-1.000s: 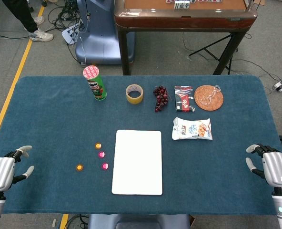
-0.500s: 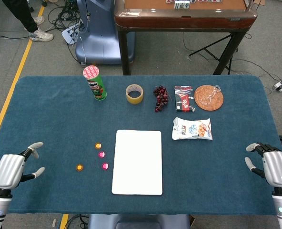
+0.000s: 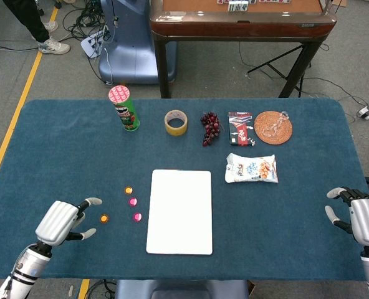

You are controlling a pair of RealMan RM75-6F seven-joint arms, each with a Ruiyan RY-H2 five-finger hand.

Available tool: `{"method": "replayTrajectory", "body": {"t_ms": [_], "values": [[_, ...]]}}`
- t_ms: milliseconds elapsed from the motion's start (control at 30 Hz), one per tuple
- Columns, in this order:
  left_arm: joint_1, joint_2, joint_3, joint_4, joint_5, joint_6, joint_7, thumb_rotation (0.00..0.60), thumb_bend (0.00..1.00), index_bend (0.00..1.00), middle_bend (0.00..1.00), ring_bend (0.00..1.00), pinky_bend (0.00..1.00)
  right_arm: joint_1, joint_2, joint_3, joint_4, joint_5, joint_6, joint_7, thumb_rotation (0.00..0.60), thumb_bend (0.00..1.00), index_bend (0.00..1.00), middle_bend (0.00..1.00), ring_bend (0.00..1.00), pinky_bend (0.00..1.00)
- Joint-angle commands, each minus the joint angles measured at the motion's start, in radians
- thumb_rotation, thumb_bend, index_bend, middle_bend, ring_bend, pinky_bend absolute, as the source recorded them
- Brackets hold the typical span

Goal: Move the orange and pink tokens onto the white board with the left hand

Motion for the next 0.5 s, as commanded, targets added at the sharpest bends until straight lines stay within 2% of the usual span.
{"method": "replayTrajectory", "body": {"t_ms": [33,267,500], "values": [[-0.038,-0.022,-0.001,-0.012,-0.016,-0.059,0.018,0.600,0.12,0.41,1.00,1.00,1.00,-0.002,-0.001,-0.002,0.003,-0.001,0.001,0.005,0.600,0.25,0.47,0.50,0.50,0.61],[-0.092,-0.080,-0.004,-0.018,-0.092,-0.166,0.088,0.600,0.12,0.42,1.00,1.00,1.00,-0.007,-0.005,0.003,0.014,0.007,0.006,0.026,0.600,0.25,0.47,0.50,0.50,0.61],[-0.114,-0.134,0.004,0.009,-0.143,-0.208,0.150,0.600,0.12,0.44,1.00,1.00,1.00,-0.006,-0.010,0.002,0.028,0.009,0.000,0.037,0.600,0.25,0.47,0.50,0.50,0.61]]}}
